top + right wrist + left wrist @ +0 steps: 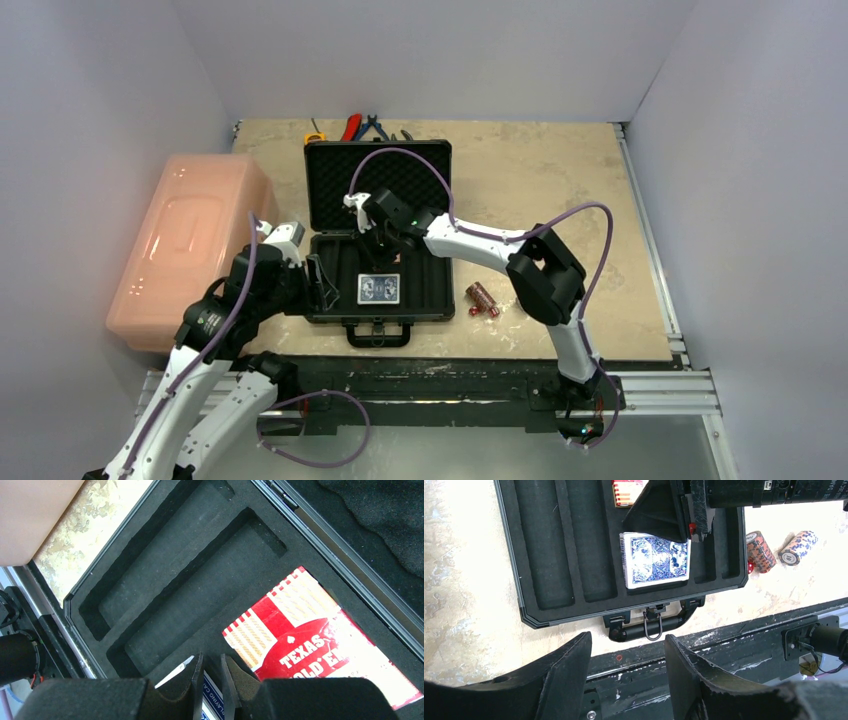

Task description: Pack up texas hold em set

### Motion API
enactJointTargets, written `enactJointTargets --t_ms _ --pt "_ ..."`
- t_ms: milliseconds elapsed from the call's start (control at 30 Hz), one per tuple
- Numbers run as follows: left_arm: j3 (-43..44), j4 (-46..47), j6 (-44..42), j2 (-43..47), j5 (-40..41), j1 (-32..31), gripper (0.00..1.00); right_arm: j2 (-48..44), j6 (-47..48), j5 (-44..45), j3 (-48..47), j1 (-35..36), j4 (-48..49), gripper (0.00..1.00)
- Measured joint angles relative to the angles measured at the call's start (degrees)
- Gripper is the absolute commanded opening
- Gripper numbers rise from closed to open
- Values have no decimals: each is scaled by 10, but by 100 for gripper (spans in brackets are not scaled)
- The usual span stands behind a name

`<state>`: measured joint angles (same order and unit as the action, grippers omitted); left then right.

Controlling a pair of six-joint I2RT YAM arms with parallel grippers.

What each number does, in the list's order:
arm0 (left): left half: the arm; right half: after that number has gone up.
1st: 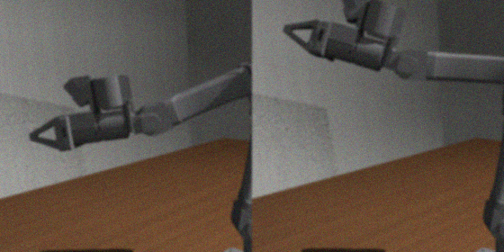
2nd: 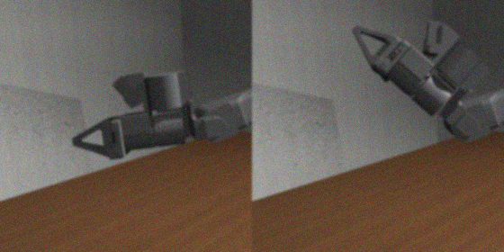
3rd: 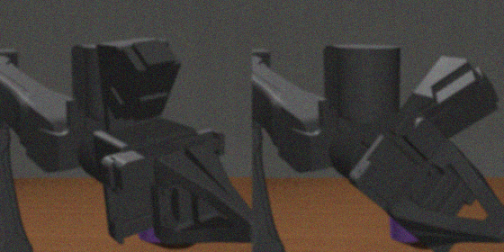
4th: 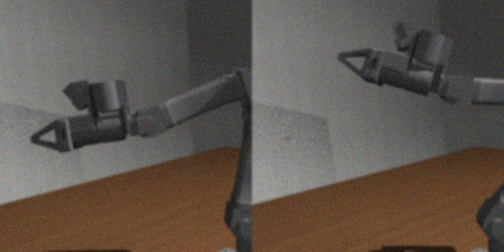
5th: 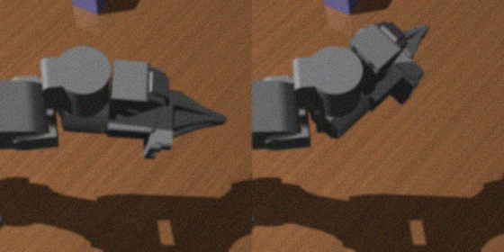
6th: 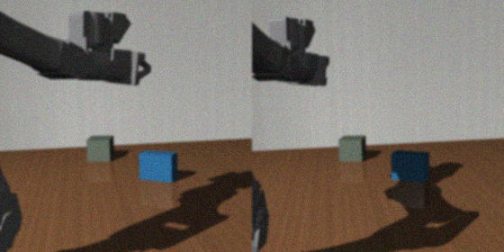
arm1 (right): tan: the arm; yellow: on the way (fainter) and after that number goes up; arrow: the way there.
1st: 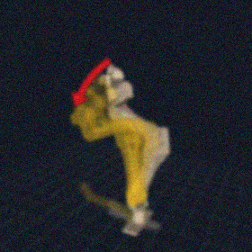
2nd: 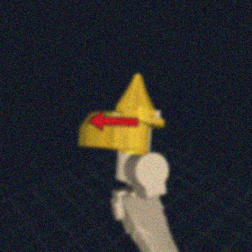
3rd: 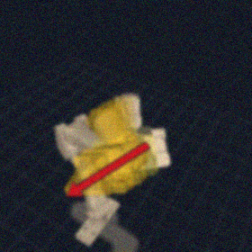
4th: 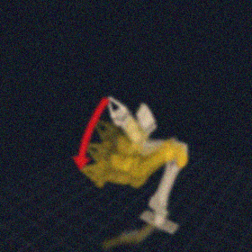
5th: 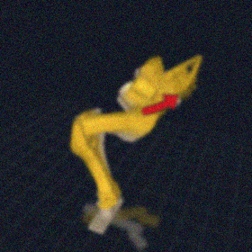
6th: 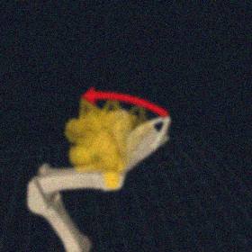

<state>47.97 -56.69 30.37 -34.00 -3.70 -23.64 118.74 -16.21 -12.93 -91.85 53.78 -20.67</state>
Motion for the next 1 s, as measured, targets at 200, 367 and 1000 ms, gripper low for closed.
enactJointTargets --t_ms 200,367,1000 --pt "0 0 0 0 0 0 55 -3 0 17 0 2 -3 24" --pt "0 0 0 0 -2 0 55 -9 -1 43 0 5 -17 26" --pt "-1 1 -3 -6 -11 0 55 -45 -3 89 39 5 -44 21"
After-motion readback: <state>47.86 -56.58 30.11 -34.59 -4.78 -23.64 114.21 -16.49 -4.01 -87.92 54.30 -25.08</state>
